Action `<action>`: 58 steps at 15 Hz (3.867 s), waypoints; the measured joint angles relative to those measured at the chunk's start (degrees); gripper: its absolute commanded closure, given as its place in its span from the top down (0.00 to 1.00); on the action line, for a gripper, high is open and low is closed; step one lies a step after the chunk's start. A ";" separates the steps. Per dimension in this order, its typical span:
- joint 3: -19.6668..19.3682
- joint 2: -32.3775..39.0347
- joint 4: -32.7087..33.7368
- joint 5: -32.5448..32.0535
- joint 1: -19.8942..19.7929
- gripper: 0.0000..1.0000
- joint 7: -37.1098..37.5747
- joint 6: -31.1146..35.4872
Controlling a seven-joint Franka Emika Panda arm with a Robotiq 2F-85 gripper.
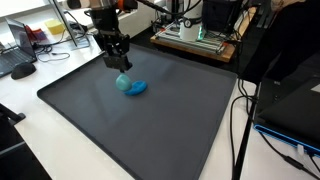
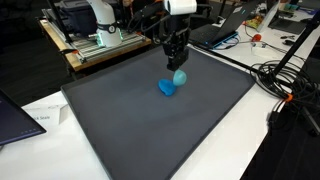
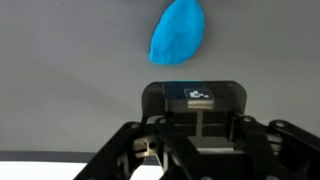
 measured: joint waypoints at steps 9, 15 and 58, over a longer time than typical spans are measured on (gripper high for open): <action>0.19 0.71 0.56 9.27 -2.91 0.22 -9.59 -4.04; 0.17 2.41 3.67 19.17 -7.85 0.22 -20.21 -11.24; -2.11 7.23 4.32 34.72 -12.33 0.22 -32.45 -7.97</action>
